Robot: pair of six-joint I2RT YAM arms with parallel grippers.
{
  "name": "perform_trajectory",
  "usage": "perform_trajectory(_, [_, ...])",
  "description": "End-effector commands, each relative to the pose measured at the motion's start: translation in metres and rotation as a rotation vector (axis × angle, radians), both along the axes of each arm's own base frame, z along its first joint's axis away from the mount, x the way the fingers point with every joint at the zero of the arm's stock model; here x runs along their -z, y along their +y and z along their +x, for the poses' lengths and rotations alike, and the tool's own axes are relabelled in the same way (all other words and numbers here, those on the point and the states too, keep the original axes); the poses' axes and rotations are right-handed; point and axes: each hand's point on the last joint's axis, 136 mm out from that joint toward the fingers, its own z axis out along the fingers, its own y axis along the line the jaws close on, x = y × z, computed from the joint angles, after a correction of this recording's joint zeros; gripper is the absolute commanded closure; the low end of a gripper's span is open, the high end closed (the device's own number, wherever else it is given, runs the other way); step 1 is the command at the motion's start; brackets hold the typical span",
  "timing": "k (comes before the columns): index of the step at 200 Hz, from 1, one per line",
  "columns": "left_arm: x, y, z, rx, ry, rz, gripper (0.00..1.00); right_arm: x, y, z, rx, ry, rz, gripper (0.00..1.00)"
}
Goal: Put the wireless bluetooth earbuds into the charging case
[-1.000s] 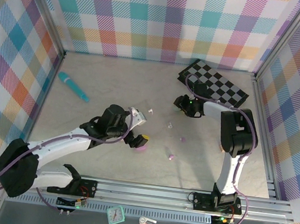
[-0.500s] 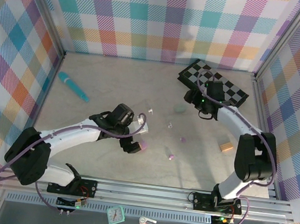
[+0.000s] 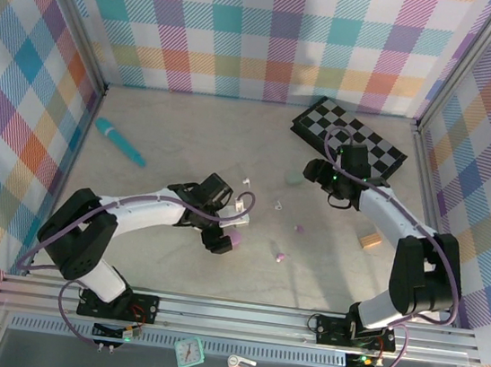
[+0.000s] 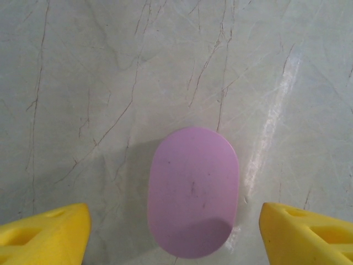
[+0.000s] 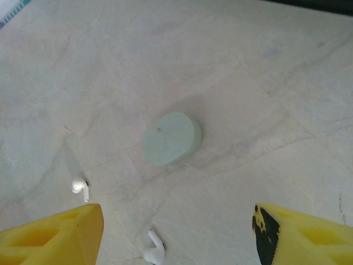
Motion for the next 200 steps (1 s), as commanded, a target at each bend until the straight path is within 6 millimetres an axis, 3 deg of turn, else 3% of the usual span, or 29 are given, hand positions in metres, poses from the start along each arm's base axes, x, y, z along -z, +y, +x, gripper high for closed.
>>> perform_trajectory(1, [0.001,-0.004,-0.005,0.050,0.014,0.043,0.22,-0.009,-0.003,-0.005,0.001,-0.018,0.001,0.28])
perform_trajectory(56, [0.016,-0.001,-0.013,0.068,0.065,0.113,0.26,-0.009,-0.005,-0.006,0.001,-0.021,-0.012,0.27])
perform_trajectory(95, [0.018,-0.001,-0.013,0.070,0.075,0.120,0.46,-0.010,-0.005,-0.009,0.005,-0.019,-0.003,0.27])
perform_trajectory(107, [0.016,-0.002,-0.014,0.074,0.072,0.114,0.47,-0.013,-0.004,-0.011,0.004,-0.020,0.007,0.28])
perform_trajectory(135, [0.004,-0.008,-0.012,0.080,0.038,0.063,0.55,-0.025,-0.002,-0.022,-0.007,-0.029,0.041,0.28])
perform_trajectory(168, [-0.016,-0.018,-0.008,0.087,-0.025,-0.029,0.56,-0.042,-0.001,-0.046,-0.040,-0.047,0.078,0.28])
perform_trajectory(200, [-0.038,-0.029,-0.006,0.105,-0.085,-0.124,0.56,-0.058,0.017,-0.077,-0.122,-0.031,0.207,0.28])
